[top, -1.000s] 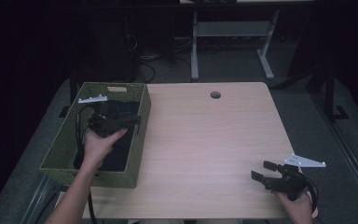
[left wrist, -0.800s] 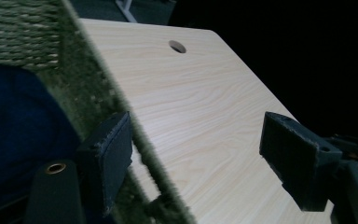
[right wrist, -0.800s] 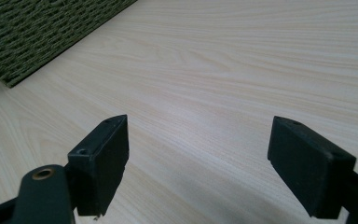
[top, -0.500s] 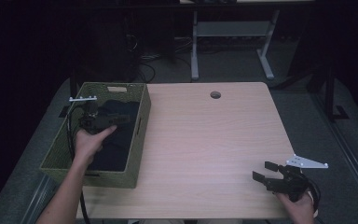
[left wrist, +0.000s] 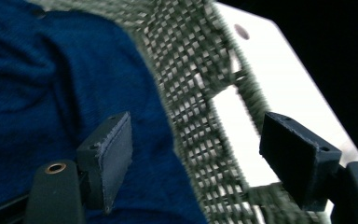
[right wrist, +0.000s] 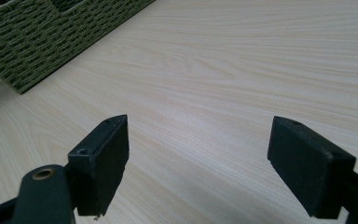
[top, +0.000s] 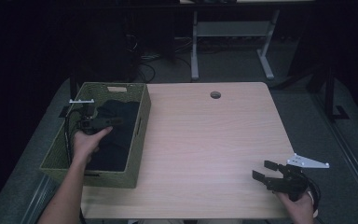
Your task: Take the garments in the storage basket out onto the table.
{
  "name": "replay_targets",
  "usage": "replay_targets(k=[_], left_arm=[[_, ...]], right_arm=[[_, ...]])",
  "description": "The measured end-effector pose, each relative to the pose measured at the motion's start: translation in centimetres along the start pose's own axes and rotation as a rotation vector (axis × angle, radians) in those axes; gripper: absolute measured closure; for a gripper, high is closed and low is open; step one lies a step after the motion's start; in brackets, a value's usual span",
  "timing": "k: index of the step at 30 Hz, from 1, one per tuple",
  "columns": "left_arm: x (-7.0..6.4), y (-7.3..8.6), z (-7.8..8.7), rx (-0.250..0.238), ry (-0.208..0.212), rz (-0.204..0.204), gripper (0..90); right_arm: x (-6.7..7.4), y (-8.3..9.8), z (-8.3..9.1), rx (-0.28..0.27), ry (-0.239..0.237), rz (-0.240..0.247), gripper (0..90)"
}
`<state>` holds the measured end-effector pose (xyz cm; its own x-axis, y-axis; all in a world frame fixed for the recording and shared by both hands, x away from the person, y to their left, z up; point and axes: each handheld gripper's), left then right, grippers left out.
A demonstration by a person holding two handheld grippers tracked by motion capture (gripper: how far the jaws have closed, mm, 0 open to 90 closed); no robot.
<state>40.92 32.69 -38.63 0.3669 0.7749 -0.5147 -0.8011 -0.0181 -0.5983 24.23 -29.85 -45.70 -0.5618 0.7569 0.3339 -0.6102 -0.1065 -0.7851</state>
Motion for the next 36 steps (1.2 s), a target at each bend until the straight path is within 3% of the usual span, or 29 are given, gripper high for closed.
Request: replay_targets(k=[3, 9, 16, 28, 36], left_arm=[[0.6, 0.1, -0.2, 0.022, -0.034, 0.018, 25.5], [1.5, 0.3, -0.4, 0.051, -0.050, 0.057, 25.6], [2.2, 0.4, -0.9, 0.088, -0.108, 0.071, 28.5], [3.4, 0.5, -1.2, 0.148, -0.154, 0.135, 29.1], [3.7, 0.4, -2.0, 0.186, -0.162, 0.162, 29.1]], right_arm=[[0.1, 0.0, 0.0, -0.001, -0.007, 0.003, 20.2], [0.4, 0.0, -0.3, 0.015, -0.019, 0.016, 20.2], [1.1, -0.1, -0.8, 0.029, -0.029, 0.039, 20.2], [1.5, -0.1, -1.0, 0.039, -0.031, 0.055, 20.3], [1.6, -0.1, -1.1, 0.038, -0.034, 0.057, 20.3]])
Point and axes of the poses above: each handheld gripper's, and its own axes: z roughly backward along the jaws, y roughly out of its underside, x roughly to its left, and after that the axes turned 4 degrees about x, right-handed
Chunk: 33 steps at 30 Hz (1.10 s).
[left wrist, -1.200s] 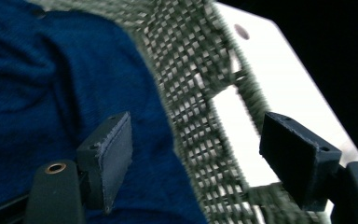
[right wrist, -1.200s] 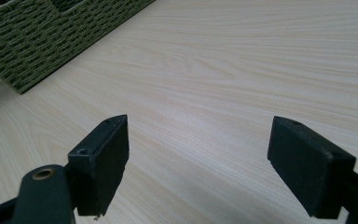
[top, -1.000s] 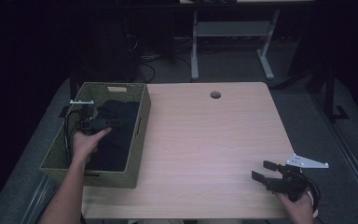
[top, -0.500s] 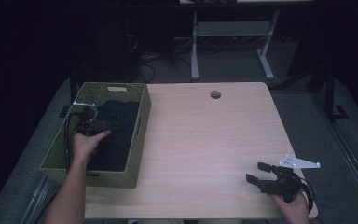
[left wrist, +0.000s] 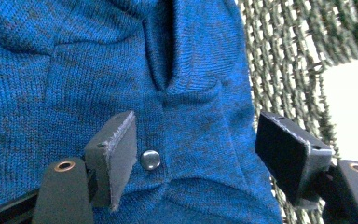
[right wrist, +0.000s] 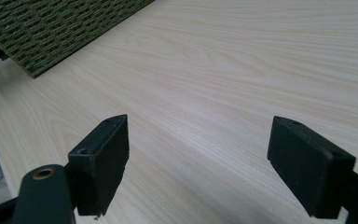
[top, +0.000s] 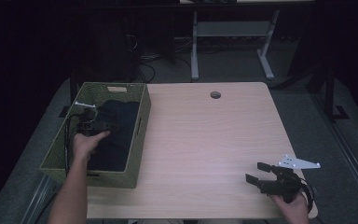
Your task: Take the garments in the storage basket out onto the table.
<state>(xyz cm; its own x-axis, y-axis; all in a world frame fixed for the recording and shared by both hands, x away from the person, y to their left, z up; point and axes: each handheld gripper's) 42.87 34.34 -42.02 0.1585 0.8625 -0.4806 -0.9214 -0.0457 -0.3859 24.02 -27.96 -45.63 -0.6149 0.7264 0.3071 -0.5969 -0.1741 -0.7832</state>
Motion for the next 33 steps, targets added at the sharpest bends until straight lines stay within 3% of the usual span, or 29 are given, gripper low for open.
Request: replay_targets(k=[11, 16, 20, 23, 28, 33], left_arm=[[0.8, 0.2, -0.9, 0.063, -0.045, 0.039, 27.3], [0.8, 0.3, -1.3, 0.080, -0.063, 0.022, 27.5], [0.5, 0.4, -1.5, 0.090, -0.116, -0.037, 32.1], [0.0, 0.5, -1.7, 0.100, -0.170, -0.106, 39.9], [-1.0, 0.8, -2.2, 0.131, -0.260, -0.244, 42.2], [-1.4, 0.9, -2.4, 0.144, -0.296, -0.282, 44.5]], right_arm=[[0.1, 0.0, 0.0, 0.004, -0.004, 0.007, 20.5], [0.2, 0.0, 0.1, 0.003, -0.003, 0.013, 20.6], [0.2, 0.0, 0.0, 0.005, -0.006, 0.016, 20.6], [0.3, 0.0, -0.1, 0.008, -0.005, 0.019, 20.7], [0.4, -0.1, 0.0, 0.008, -0.008, 0.026, 20.8], [0.5, -0.1, 0.0, 0.011, -0.008, 0.030, 20.9]])
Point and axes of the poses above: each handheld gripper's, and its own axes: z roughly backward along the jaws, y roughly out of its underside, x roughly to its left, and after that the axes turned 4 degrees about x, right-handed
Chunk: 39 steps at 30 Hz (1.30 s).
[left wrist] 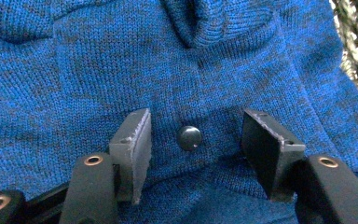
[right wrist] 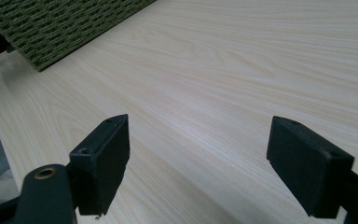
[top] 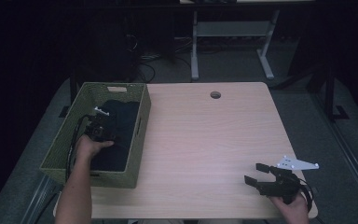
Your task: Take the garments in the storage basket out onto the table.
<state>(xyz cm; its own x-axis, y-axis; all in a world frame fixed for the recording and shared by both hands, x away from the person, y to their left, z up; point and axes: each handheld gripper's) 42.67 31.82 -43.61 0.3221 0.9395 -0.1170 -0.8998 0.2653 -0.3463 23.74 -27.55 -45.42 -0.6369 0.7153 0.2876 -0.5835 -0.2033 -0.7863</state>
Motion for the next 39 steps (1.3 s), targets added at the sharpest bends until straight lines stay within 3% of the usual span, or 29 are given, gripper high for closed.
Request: replay_targets(k=[6, 13, 19, 26, 27, 30, 36, 39], left_arm=[[-0.2, -0.1, 0.0, 0.010, -0.051, -0.028, 53.4], [-0.1, -0.2, 0.1, 0.018, -0.067, -0.028, 65.7], [0.0, -0.2, 0.2, 0.030, -0.065, -0.027, 69.4], [0.3, -0.4, 0.5, 0.063, -0.029, 0.012, 73.0], [0.4, -0.4, 0.6, 0.071, -0.021, 0.044, 73.1], [0.3, -0.4, 0.9, 0.076, -0.010, 0.072, 73.3], [0.4, -0.3, 2.4, 0.022, 0.034, 0.098, 73.9], [0.4, -0.3, 3.5, -0.012, 0.058, 0.087, 73.9]], right_arm=[[0.1, 0.0, 0.0, 0.002, 0.000, 0.002, 21.0], [0.1, 0.0, 0.0, 0.003, 0.000, 0.004, 21.1], [0.0, 0.0, 0.0, 0.004, 0.001, 0.003, 21.0], [0.0, 0.2, 0.0, 0.001, -0.003, -0.009, 21.0], [0.0, 0.2, 0.0, 0.000, -0.005, -0.007, 21.1], [-0.1, 0.4, 0.2, -0.006, -0.010, -0.016, 21.3], [-0.2, 0.4, 0.1, -0.011, -0.016, -0.026, 21.3], [-0.1, 0.4, 0.0, -0.009, -0.017, -0.022, 21.3]])
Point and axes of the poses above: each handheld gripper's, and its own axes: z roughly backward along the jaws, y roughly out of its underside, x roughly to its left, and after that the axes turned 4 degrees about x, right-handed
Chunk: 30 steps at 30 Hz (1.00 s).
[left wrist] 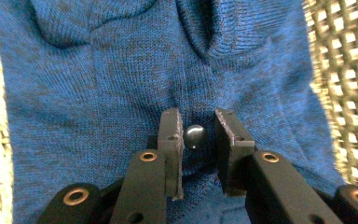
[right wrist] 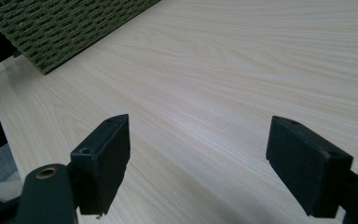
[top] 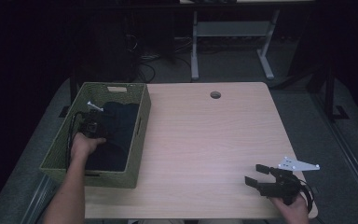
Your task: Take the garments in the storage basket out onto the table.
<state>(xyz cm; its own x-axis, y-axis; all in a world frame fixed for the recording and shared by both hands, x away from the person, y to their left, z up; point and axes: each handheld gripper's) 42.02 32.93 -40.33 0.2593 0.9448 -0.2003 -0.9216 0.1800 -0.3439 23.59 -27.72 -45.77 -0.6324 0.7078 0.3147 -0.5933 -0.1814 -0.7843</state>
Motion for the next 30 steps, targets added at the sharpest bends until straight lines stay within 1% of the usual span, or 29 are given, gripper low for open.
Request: replay_targets(k=[1, 2, 4, 5, 6, 10, 12, 14, 15, 18, 19, 21, 27, 30], left_arm=[[0.1, 0.0, 0.4, -0.011, 0.011, -0.006, 74.0], [0.0, 0.1, 0.6, -0.022, 0.019, 0.001, 74.0], [0.0, 0.2, 1.4, -0.053, 0.041, -0.001, 74.0], [0.0, 0.2, 1.4, -0.053, 0.041, -0.001, 73.9], [0.0, 0.2, 1.7, -0.062, 0.050, -0.001, 73.9], [0.1, 0.4, 2.8, -0.119, 0.107, 0.019, 74.0], [0.1, 0.5, 3.4, -0.137, 0.135, 0.014, 73.9], [0.1, 0.5, 4.0, -0.157, 0.174, 0.012, 73.9], [0.1, 0.6, 4.4, -0.176, 0.185, 0.015, 73.9], [0.0, 0.7, 5.2, -0.199, 0.201, 0.010, 73.9], [0.1, 0.8, 5.5, -0.211, 0.212, 0.012, 73.9], [0.4, 0.9, 6.1, -0.236, 0.237, 0.021, 73.9], [1.0, 1.2, 7.4, -0.301, 0.291, 0.052, 74.0], [1.4, 1.4, 8.0, -0.328, 0.303, 0.074, 74.0]], right_arm=[[0.0, 0.0, 0.0, 0.003, 0.010, 0.002, 21.3], [0.0, 0.0, 0.0, 0.003, 0.010, 0.002, 21.3], [-0.1, 0.0, 0.1, -0.007, 0.008, -0.006, 21.3], [-0.1, 0.0, 0.1, -0.007, 0.008, -0.006, 21.3], [-0.1, 0.0, 0.1, -0.010, 0.011, -0.007, 21.3], [-0.1, 0.0, 0.1, -0.005, 0.013, -0.007, 21.3], [-0.1, 0.1, 0.2, -0.007, 0.016, -0.006, 21.3], [-0.1, 0.1, 0.3, -0.010, 0.015, -0.008, 21.3], [-0.1, 0.1, 0.3, -0.011, 0.015, -0.010, 21.3], [-0.1, 0.1, 0.3, -0.012, 0.016, -0.010, 21.3], [-0.1, 0.1, 0.4, -0.012, 0.017, -0.010, 21.3], [-0.1, 0.1, 0.3, -0.011, 0.016, -0.010, 21.3], [-0.1, 0.1, 0.2, -0.005, 0.019, -0.010, 21.3], [-0.1, 0.2, 0.2, -0.005, 0.021, -0.009, 21.3]])
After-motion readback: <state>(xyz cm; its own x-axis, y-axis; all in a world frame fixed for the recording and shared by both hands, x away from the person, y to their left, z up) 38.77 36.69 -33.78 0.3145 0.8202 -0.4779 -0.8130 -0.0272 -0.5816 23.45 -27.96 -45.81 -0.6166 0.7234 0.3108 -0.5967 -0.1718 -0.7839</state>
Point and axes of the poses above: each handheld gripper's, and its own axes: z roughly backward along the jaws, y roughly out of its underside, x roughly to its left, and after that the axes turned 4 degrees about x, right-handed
